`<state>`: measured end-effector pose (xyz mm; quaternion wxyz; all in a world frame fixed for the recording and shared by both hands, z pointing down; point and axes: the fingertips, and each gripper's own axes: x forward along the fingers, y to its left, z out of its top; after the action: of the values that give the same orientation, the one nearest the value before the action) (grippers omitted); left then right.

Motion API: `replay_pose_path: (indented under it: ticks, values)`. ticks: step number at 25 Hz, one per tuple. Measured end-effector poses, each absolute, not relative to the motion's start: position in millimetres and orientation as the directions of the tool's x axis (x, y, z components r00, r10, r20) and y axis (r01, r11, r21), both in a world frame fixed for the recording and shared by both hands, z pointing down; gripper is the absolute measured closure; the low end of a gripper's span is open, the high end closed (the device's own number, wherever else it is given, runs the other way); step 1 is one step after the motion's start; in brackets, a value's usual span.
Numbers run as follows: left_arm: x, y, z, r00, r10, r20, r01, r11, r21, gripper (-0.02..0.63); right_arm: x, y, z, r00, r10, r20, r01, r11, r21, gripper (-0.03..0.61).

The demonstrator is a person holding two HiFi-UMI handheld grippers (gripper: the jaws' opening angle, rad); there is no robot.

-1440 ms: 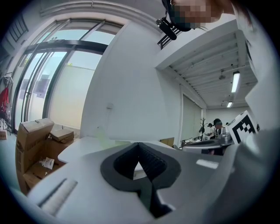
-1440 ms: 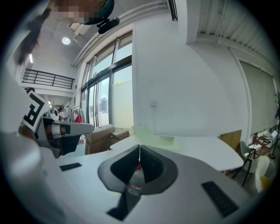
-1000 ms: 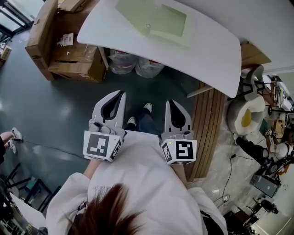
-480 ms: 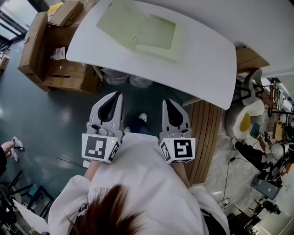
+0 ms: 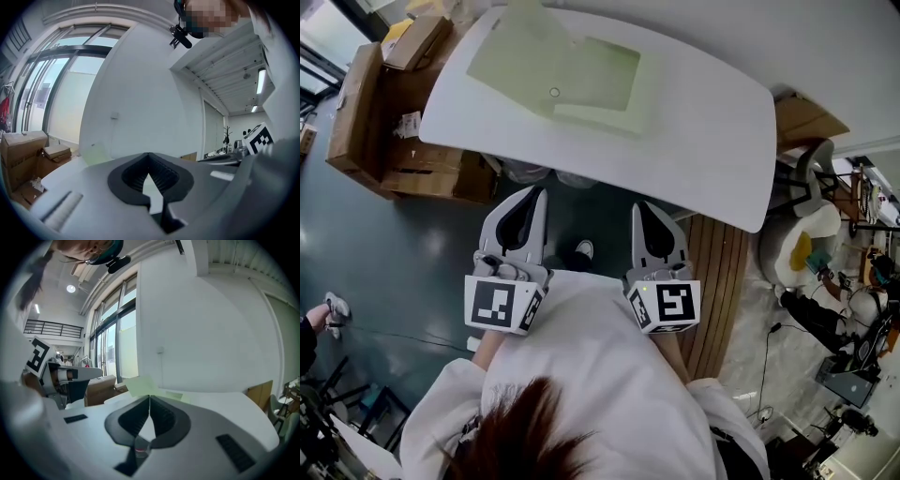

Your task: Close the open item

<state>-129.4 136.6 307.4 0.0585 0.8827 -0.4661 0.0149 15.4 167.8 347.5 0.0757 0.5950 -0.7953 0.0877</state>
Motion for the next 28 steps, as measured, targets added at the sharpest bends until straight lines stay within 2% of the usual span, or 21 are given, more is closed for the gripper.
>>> replay_pose_path:
  ticks: [15,28]
  values:
    - [-124.5,135.8,305.5,0.53,-0.843,0.092,-0.848,-0.524,0.085,0.606,37.5,168.8,360.6,-0.264,-0.933,0.246,-0.964,0.244,-0.108,0.568]
    - [-142.8,85.3,318.3,0.558,-0.821,0.118,-0.83,-0.547,0.112,0.606,17.2,123.5,371.1,-0.239,-0.928,0.285,-0.97,0.215,-0.113,0.568]
